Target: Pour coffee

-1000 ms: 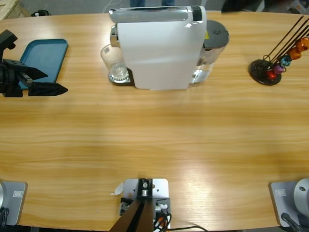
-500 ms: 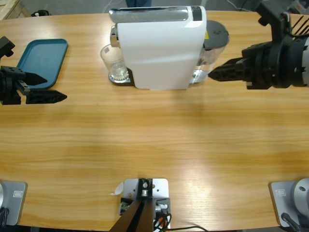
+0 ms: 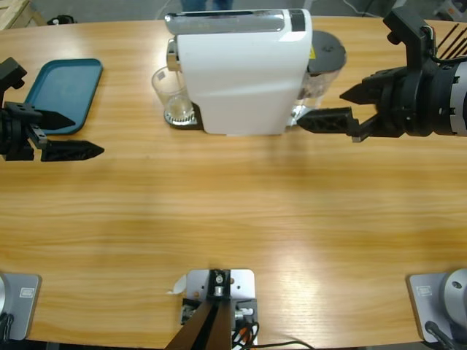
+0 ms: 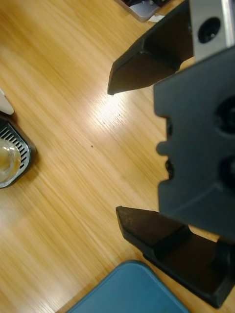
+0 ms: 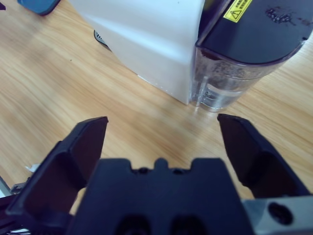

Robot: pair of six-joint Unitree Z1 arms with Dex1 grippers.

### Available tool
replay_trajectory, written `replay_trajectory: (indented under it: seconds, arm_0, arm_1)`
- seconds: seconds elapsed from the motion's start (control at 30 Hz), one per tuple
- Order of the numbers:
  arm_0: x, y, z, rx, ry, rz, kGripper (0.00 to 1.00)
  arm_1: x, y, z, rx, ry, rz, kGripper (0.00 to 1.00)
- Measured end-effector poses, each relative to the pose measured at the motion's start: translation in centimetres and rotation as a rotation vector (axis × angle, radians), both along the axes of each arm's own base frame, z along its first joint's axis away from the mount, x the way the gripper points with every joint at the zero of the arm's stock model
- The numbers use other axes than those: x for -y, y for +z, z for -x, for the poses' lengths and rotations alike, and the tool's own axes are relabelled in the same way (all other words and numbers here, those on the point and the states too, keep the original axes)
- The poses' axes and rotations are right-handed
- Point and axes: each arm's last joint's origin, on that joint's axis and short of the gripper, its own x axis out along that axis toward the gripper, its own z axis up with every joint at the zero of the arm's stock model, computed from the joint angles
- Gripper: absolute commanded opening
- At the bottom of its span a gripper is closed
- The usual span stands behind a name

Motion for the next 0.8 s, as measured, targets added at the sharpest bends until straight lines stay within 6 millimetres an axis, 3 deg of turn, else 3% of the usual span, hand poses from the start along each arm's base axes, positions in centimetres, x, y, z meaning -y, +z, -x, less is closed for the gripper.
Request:
replay_trajectory:
  seconds: [0.43,0.8]
  arm_0:
    - [0.0,0.4,1.4,0.036,-0.05,0.007,0.997]
    - [-0.2,0.1,2.2,0.033,-0.06,0.005,0.996]
  arm_1:
    - [0.4,-0.7,0.1,0.026,0.0,0.063,1.0]
    - [1.6,1.0,1.5,0.075,-0.001,0.02,1.0]
